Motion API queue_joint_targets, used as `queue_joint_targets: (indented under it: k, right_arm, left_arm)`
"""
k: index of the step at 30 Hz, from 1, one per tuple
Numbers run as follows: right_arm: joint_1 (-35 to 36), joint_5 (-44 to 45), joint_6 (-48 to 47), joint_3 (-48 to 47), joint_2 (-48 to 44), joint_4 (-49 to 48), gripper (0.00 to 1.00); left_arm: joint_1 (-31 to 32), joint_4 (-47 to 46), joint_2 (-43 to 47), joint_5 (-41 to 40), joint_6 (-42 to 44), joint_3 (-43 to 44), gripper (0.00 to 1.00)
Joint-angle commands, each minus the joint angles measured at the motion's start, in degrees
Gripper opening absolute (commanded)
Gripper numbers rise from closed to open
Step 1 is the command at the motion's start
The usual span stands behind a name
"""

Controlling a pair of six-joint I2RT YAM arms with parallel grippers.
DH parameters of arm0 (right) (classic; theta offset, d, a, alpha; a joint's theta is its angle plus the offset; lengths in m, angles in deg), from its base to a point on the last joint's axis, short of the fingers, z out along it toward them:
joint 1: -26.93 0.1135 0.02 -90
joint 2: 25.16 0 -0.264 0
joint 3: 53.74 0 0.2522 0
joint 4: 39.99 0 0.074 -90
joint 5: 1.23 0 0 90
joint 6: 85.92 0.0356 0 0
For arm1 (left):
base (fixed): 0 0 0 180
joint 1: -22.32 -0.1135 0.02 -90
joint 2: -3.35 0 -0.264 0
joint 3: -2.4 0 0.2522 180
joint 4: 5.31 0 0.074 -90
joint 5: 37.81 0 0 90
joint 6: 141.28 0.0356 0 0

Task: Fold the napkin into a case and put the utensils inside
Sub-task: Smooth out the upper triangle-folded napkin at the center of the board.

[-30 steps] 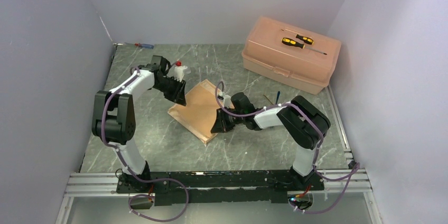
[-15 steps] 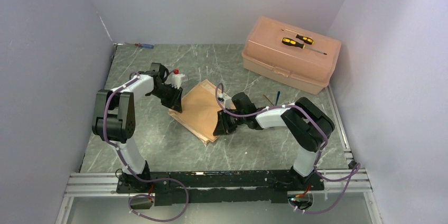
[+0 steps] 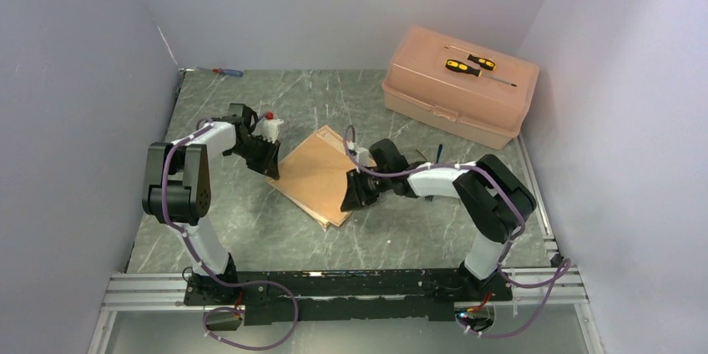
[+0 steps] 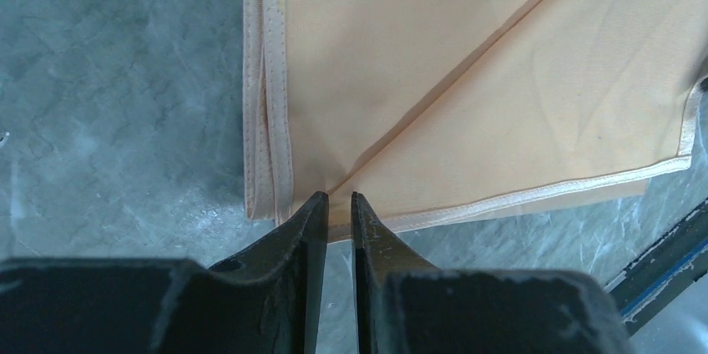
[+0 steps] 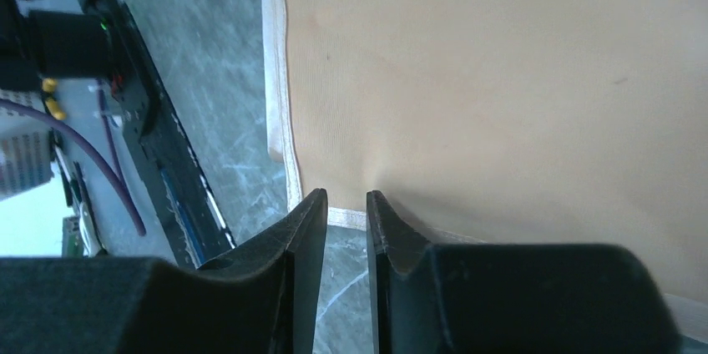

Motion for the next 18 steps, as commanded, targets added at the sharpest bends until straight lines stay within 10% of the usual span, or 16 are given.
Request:
queue_joint_targets:
  k: [1, 18]
  right_arm:
    - [-4.6, -3.7, -1.7, -4.4, -4.0, 1.6, 0.29]
    - [-18.3, -0.8, 8.6, -2.5, 7.6, -14.6, 0.23]
  left_arm:
    - [-0.2, -2.3, 0.4, -0.1, 1.3, -0.9, 0.22]
    - [-1.0, 0.4, 5.6, 0.7, 0.6, 3.0, 0.25]
